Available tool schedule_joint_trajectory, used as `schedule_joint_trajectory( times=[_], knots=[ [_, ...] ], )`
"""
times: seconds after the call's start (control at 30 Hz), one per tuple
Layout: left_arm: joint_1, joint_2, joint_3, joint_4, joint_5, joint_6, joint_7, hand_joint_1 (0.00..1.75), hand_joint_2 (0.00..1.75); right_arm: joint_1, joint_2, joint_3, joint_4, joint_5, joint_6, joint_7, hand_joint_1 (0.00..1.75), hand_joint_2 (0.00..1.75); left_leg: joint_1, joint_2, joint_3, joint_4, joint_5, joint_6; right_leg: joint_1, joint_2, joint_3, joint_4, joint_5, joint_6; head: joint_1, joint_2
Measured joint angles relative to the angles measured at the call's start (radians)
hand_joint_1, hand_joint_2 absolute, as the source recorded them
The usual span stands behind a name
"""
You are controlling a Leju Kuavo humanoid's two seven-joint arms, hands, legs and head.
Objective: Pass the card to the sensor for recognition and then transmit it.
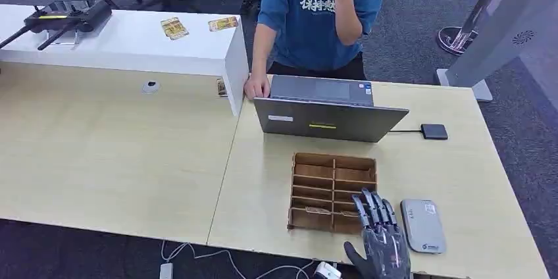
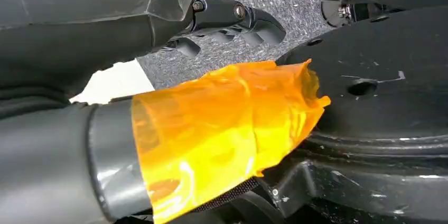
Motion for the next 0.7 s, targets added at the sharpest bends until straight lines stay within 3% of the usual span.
schedule_joint_trajectory(
  times=[0.7],
  knots=[
    [0.000,0.006,0.000,0.000,-0.004,-0.012,0.000,0.00,0.00,-0.084,-0.001,0.000,0.014,-0.076,0.023,-0.039,0.00,1.75,0.000,0.000,0.000,0.000,0.000,0.000,0.000,0.000,0.000,0.000,0.000,0.000,0.000,0.000]
  ],
)
